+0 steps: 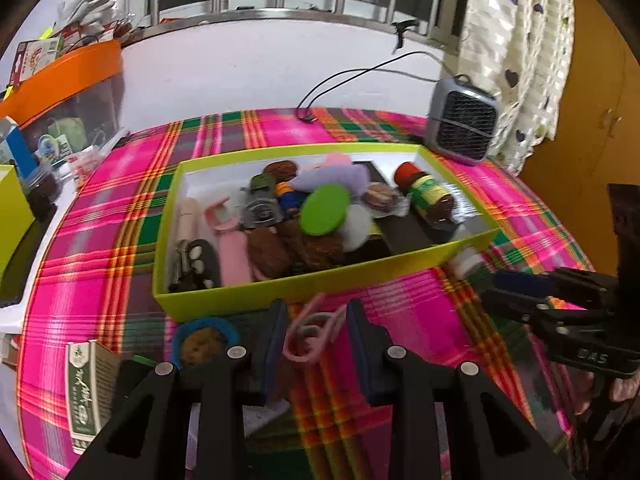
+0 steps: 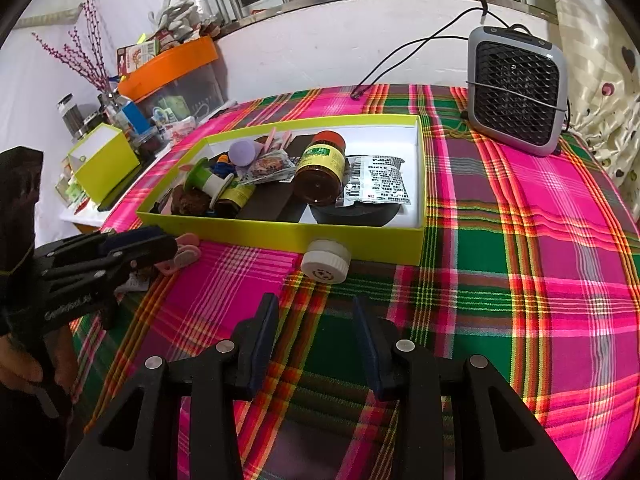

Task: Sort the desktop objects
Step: 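Close the left gripper on the pink hair clip while the right grasps the white jar, then lift the pink clip with the left gripper while the right lifts the white jar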

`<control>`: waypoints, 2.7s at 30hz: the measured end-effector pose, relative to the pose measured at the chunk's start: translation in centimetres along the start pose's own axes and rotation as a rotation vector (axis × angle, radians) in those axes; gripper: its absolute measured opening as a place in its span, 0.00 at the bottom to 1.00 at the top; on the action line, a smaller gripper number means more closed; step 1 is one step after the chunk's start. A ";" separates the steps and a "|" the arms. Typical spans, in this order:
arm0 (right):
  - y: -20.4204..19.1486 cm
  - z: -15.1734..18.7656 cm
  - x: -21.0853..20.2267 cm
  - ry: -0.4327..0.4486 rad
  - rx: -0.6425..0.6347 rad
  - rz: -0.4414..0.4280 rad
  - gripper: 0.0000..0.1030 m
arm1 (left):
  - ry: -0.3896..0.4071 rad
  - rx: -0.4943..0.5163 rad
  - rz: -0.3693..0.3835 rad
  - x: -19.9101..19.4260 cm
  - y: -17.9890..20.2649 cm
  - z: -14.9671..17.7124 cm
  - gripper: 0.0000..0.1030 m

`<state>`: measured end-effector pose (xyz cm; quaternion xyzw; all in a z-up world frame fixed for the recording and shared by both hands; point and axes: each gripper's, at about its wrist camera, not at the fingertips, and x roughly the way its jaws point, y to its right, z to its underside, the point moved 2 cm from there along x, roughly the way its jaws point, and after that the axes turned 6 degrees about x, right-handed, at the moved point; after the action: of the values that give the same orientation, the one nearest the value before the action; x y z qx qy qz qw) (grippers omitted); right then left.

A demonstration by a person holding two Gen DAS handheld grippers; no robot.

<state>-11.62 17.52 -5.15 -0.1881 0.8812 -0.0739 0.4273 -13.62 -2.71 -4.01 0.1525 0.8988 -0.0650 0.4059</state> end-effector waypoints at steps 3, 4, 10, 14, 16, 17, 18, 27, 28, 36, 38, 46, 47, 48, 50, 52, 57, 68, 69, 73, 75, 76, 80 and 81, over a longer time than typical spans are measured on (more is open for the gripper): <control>0.0 0.0 0.0 0.000 0.000 0.000 0.39 | -0.021 0.022 -0.002 0.5 0.1 0.0 0.30; 0.0 0.0 0.0 -0.001 0.000 0.000 0.39 | -0.025 0.028 0.007 0.5 0.3 0.1 0.30; 0.0 -0.1 0.0 0.009 0.000 0.006 0.39 | -0.036 0.069 0.065 0.5 2.1 0.4 0.30; 0.0 -0.2 0.0 0.016 0.000 0.013 0.39 | -0.033 0.053 0.055 0.4 2.5 0.6 0.30; 0.0 -0.4 0.1 0.020 0.000 0.016 0.39 | -0.032 0.024 0.042 0.5 2.6 0.8 0.30; 0.0 -0.5 0.1 0.023 0.001 0.019 0.39 | -0.033 0.012 0.040 0.6 2.6 0.9 0.30; 0.0 -0.6 0.2 0.024 0.001 0.021 0.39 | -0.033 0.006 0.038 0.7 2.7 0.9 0.30; -0.4 -1.4 1.1 0.031 -0.001 0.045 0.39 | -0.028 -0.049 0.024 1.3 2.7 1.4 0.30; -0.5 -1.5 1.2 0.030 -0.001 0.046 0.39 | -0.024 -0.056 0.023 1.3 2.7 1.4 0.30; -0.6 -1.7 1.9 0.026 0.014 0.068 0.39 | -0.010 -0.067 0.023 1.3 2.6 1.5 0.30; -0.4 -1.7 2.1 0.019 0.026 0.073 0.39 | -0.009 -0.070 0.026 1.3 2.6 1.5 0.30; 0.0 -1.7 2.3 0.012 0.046 0.068 0.29 | -0.008 -0.079 0.024 1.3 2.4 1.6 0.28; -0.1 -1.7 2.2 0.014 0.044 0.068 0.29 | -0.008 -0.082 0.023 1.3 2.3 1.6 0.27; -0.1 -1.7 2.2 0.014 0.043 0.064 0.29 | -0.007 -0.086 0.022 1.3 2.2 1.6 0.24; -0.1 -1.6 2.2 0.015 0.043 0.064 0.29 | -0.006 -0.093 0.025 1.3 2.1 1.6 0.24; -0.1 -1.6 2.1 0.017 0.041 0.061 0.28 | -0.005 -0.092 0.023 1.2 2.1 1.6 0.24; -0.2 -1.4 1.5 0.024 0.035 0.050 0.28 | -0.005 -0.086 0.013 1.1 2.2 1.7 0.24; -0.6 -1.0 -0.1 0.043 0.020 0.021 0.28 | 0.003 -0.113 0.013 0.1 2.2 2.2 0.24; -0.6 -1.0 -0.2 0.044 0.018 0.019 0.28 | 0.005 -0.115 0.013 0.0 2.2 2.1 0.24; -0.8 -0.8 -0.9 0.054 0.012 0.010 0.28 | 0.011 -0.119 0.012 -0.6 2.3 2.2 0.24; -1.0 -0.8 -1.3 0.060 0.008 0.005 0.28 | 0.014 -0.120 0.014 -0.9 2.4 2.2 0.24; -1.1 -0.8 -1.5 0.064 0.006 0.002 0.28 | 0.016 -0.119 0.015 -1.0 2.5 2.2 0.24; -1.4 -0.9 -2.6 0.087 -0.005 -0.015 0.28 | 0.029 -0.113 0.019 -1.8 2.9 2.0 0.24; -1.5 -0.9 -2.8 0.091 -0.008 -0.018 0.28 | 0.032 -0.112 0.021 -2.0 3.0 1.9 0.24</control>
<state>-10.35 17.18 -2.07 -0.1943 0.8984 -0.0827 0.3851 -10.04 -0.79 -3.81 0.1399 0.9058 -0.0082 0.3998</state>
